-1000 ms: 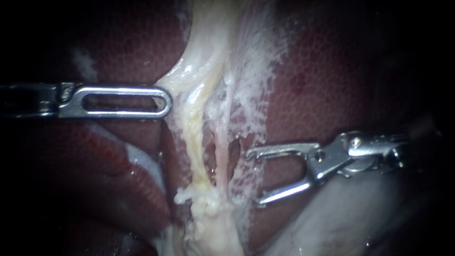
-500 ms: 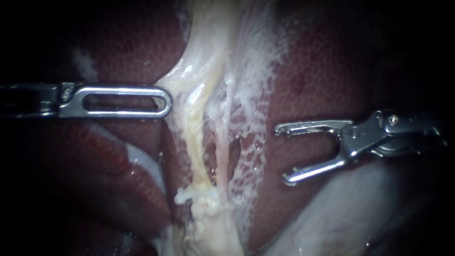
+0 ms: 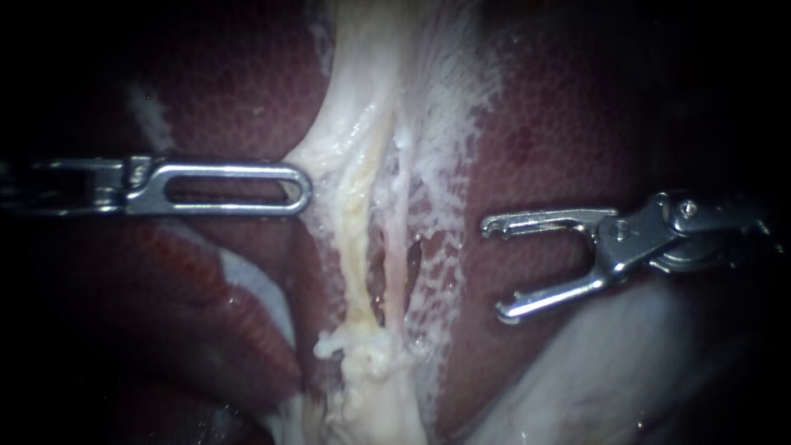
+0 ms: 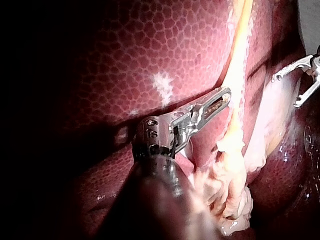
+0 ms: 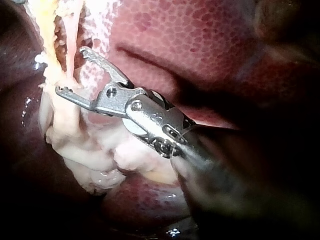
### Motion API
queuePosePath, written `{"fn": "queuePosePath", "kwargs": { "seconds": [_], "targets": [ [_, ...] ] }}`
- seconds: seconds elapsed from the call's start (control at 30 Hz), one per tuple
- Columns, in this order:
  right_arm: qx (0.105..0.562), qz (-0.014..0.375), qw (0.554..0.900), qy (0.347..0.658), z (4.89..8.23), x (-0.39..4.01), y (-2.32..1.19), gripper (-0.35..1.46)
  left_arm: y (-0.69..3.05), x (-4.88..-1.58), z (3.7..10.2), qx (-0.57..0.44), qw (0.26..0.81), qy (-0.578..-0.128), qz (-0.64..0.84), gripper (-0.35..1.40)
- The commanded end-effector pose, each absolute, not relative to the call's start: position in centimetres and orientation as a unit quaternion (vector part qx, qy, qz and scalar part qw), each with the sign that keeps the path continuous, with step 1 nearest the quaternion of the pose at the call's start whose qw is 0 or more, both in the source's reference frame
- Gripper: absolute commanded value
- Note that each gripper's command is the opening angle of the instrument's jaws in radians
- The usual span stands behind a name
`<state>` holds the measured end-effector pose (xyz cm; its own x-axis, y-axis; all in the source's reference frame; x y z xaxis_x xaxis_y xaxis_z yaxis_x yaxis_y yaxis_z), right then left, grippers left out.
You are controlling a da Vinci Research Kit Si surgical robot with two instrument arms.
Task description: Going back first clip left tube
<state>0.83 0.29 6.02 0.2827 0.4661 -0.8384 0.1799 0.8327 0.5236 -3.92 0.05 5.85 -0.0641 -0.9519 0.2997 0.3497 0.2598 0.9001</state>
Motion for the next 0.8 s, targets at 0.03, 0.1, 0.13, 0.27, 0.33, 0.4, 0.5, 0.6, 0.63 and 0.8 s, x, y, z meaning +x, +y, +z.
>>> {"fn": "queuePosePath", "kwargs": {
  "seconds": [0.03,0.1,0.13,0.27,0.33,0.4,0.5,0.6,0.63,0.8],
  "targets": [
    [0.273,0.095,0.753,0.591,6.02,0.83,0.29,0.6,0.03,-3.93,5.88,0.301,0.615,-0.5,-0.531,-0.35],
    [0.273,0.095,0.753,0.591,6.02,0.82,0.29,0.6,0.0,-3.97,5.93,0.302,0.617,-0.499,-0.529,-0.35],
    [0.273,0.095,0.753,0.591,6.01,0.82,0.29,0.6,-0.01,-3.98,5.95,0.302,0.615,-0.498,-0.531,-0.35],
    [0.273,0.095,0.753,0.591,6.01,0.81,0.29,0.6,-0.04,-4.02,5.98,0.303,0.616,-0.499,-0.529,-0.35],
    [0.273,0.095,0.753,0.591,6.01,0.81,0.29,0.6,-0.04,-4.02,5.98,0.303,0.616,-0.499,-0.529,-0.35],
    [0.274,0.095,0.753,0.591,6.01,0.8,0.29,0.6,-0.04,-4.02,5.98,0.303,0.616,-0.499,-0.529,-0.35],
    [0.274,0.094,0.753,0.591,6.01,0.79,0.29,0.6,-0.04,-4.02,5.98,0.303,0.616,-0.499,-0.529,-0.35],
    [0.274,0.094,0.753,0.591,6.01,0.79,0.29,0.6,-0.04,-4.03,5.98,0.303,0.616,-0.499,-0.529,-0.35],
    [0.274,0.094,0.753,0.591,6.01,0.79,0.29,0.6,-0.04,-4.03,5.98,0.303,0.616,-0.499,-0.529,-0.35],
    [0.274,0.094,0.753,0.591,6.01,0.79,0.29,0.6,-0.04,-4.03,5.98,0.303,0.616,-0.499,-0.529,-0.35]
  ]
}}
